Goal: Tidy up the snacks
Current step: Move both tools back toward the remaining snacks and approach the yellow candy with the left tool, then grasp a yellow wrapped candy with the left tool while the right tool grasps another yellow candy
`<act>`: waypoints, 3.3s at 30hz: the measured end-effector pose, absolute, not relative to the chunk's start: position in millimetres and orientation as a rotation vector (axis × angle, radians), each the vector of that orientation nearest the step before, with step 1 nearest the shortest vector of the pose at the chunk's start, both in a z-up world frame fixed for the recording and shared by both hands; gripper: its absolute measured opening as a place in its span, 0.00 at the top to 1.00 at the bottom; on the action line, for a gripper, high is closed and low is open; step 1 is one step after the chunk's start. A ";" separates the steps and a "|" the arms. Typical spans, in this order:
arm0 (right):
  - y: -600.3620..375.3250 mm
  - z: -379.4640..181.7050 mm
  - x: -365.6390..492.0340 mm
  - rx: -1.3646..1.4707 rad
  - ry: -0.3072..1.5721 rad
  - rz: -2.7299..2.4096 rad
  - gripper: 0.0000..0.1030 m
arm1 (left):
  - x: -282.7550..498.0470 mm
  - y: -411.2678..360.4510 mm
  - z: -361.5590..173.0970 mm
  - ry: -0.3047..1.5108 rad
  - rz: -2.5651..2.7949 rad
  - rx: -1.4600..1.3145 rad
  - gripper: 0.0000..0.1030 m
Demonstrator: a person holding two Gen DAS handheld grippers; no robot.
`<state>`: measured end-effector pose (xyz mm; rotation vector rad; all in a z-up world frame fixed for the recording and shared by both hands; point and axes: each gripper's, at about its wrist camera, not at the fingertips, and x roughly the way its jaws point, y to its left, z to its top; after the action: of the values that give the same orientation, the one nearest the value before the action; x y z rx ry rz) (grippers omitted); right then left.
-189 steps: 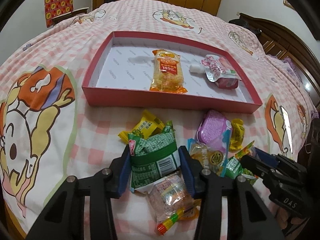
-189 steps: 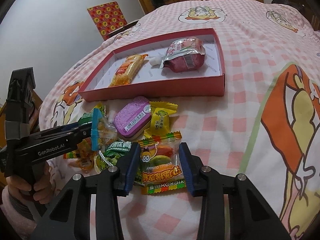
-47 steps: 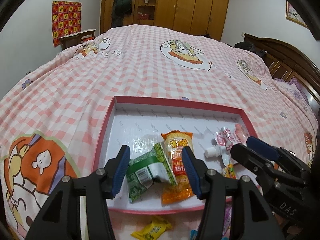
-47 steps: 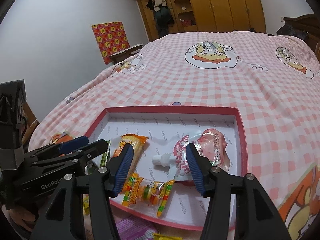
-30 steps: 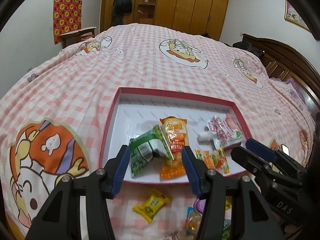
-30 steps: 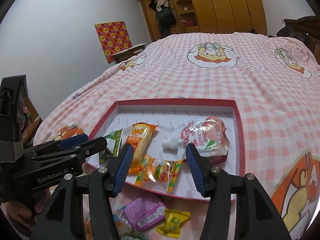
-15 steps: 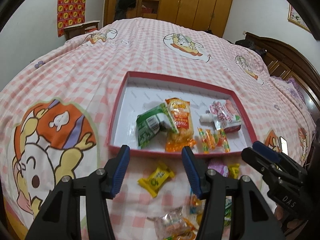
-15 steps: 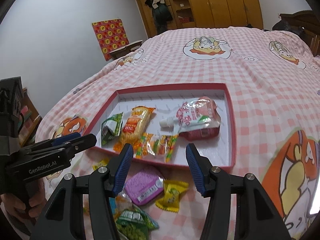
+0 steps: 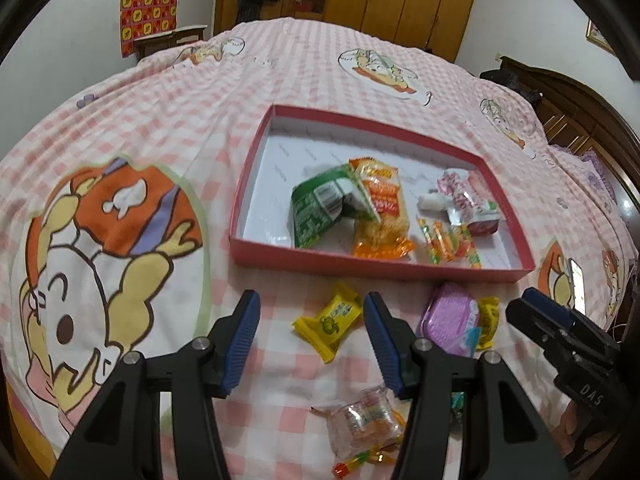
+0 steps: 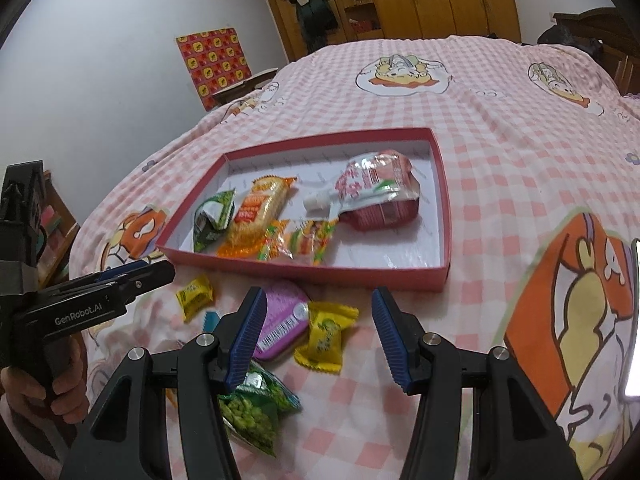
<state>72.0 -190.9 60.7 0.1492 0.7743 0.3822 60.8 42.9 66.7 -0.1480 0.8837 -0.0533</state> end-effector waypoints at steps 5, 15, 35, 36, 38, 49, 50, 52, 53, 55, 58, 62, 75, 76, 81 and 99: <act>-194.6 52.9 73.6 0.160 0.795 0.376 0.46 | 61.2 44.3 58.5 0.896 -0.055 -0.155 0.45; -190.1 34.1 76.6 0.166 0.862 0.397 0.46 | 64.9 38.5 44.1 0.907 -0.070 -0.126 0.45; -189.8 22.7 80.0 0.162 0.877 0.360 0.63 | 68.0 23.8 31.7 0.898 -0.075 -0.054 0.62; -189.0 22.8 79.7 0.157 0.875 0.359 0.64 | 68.0 23.8 31.9 0.898 -0.074 -0.052 0.65; -189.9 22.6 79.5 0.157 0.872 0.356 0.68 | 67.9 24.7 32.5 0.897 -0.072 -0.057 0.68; -190.2 28.3 76.2 0.157 0.860 0.372 0.75 | 61.6 33.1 46.3 0.871 -0.073 -0.082 0.73; -190.3 29.7 75.2 0.156 0.857 0.374 0.75 | 60.6 33.0 47.8 0.867 -0.073 -0.081 0.73; -190.5 32.9 73.4 0.154 0.849 0.378 0.75 | 58.7 32.9 51.8 0.857 -0.073 -0.079 0.74; -190.9 34.1 72.4 0.154 0.846 0.379 0.75 | 57.9 33.0 53.7 0.853 -0.074 -0.080 0.74; -191.2 37.3 70.8 0.153 0.838 0.380 0.75 | 56.4 32.7 57.3 0.847 -0.078 -0.082 0.77; -192.1 42.0 68.6 0.157 0.827 0.384 0.75 | 54.9 31.9 60.9 0.845 -0.088 -0.088 0.85; -191.0 48.1 67.1 0.152 0.814 0.391 0.75 | 53.6 29.8 65.3 0.833 -0.098 -0.086 0.89; -191.1 58.8 65.4 0.153 0.789 0.394 0.75 | 46.8 37.4 77.4 0.805 -0.120 -0.111 0.92; -190.9 58.9 65.5 0.154 0.789 0.395 0.75 | 47.0 38.0 76.5 0.810 -0.119 -0.110 0.92; -191.8 58.7 65.5 0.157 0.790 0.399 0.75 | 47.5 41.0 72.8 0.821 -0.122 -0.106 0.92; -190.9 56.4 66.8 0.161 0.798 0.408 0.75 | 50.1 40.6 38.1 0.950 -0.138 -0.129 0.65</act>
<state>66.8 -190.9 56.4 0.1610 0.7983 0.4082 50.1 40.6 38.1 -0.1292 0.9496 -0.1379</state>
